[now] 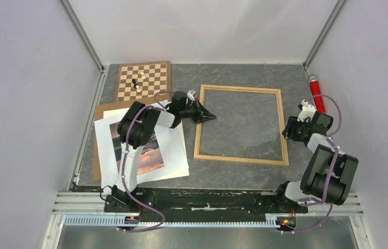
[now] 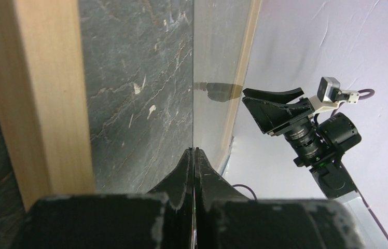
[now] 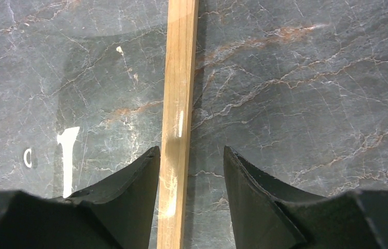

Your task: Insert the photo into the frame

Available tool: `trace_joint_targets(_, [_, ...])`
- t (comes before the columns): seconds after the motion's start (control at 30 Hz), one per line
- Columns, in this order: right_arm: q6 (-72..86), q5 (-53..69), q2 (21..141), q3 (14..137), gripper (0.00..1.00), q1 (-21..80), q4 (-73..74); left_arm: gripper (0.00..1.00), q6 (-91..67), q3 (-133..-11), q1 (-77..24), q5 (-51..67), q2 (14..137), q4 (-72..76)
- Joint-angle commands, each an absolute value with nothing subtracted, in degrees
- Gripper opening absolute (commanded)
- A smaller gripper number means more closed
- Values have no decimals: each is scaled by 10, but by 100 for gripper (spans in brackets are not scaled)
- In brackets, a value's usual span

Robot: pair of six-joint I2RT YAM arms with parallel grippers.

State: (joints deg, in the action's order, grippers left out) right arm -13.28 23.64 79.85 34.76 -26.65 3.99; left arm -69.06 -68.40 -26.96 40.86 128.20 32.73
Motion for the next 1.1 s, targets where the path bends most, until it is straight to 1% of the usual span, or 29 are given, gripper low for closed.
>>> trace_joint_targets(0.0, [-136,232,805,365,51,-259,15,2,-614,-715,-267,401,1235,300])
trace_joint_targets(0.37, [-140,240,824,374,50,-249,8,2,-571,-732,-267,386,1222,275])
trace_joint_targets(1.07, [-159,242,833,386,47,-248,26,2,-592,-737,-267,378,1229,308])
